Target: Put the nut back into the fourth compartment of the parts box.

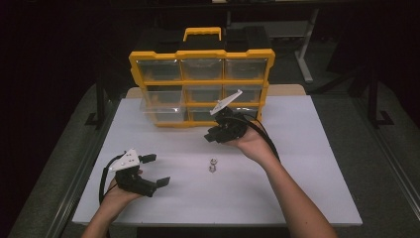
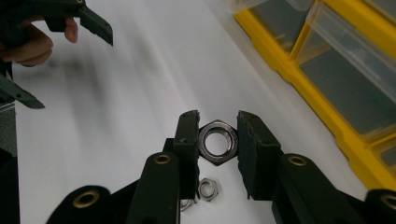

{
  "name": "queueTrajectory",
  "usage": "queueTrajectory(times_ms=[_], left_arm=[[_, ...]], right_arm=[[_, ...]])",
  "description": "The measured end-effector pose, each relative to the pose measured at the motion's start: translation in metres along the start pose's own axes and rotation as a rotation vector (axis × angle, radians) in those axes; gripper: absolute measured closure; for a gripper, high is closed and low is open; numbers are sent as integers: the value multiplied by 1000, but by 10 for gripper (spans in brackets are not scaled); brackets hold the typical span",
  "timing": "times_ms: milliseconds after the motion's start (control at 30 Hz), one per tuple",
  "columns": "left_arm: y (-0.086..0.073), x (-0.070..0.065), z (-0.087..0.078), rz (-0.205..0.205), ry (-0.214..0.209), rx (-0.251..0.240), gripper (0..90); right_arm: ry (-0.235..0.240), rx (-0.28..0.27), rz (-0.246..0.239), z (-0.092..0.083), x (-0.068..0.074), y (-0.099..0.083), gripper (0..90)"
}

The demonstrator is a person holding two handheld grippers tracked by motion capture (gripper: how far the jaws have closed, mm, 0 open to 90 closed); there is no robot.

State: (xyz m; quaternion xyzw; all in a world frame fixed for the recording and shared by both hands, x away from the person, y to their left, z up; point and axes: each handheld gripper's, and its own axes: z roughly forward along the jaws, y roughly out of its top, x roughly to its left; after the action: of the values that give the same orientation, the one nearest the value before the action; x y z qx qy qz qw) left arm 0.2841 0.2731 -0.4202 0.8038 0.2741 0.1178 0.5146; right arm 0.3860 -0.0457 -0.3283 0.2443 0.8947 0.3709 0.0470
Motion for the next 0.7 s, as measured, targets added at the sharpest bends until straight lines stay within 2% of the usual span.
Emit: queueTrajectory(times_ms=[67, 133, 167, 333, 700], left_arm=[[0, 0, 0, 0, 0, 0, 2], [0, 0, 0, 0, -3, 2, 2], [0, -1, 0, -3, -3, 3, 2], [1, 0, -1, -5, 0, -6, 2], [0, 0, -1, -4, 0, -8, 2]], right_arm=[[7, -7, 3, -2, 0, 6, 691], [-7, -9, -20, -3, -1, 11, 691], [4, -13, -3, -4, 0, 15, 691], [-12, -15, -25, -6, -2, 28, 691], [-7, -36, -37, -10, -3, 58, 690]])
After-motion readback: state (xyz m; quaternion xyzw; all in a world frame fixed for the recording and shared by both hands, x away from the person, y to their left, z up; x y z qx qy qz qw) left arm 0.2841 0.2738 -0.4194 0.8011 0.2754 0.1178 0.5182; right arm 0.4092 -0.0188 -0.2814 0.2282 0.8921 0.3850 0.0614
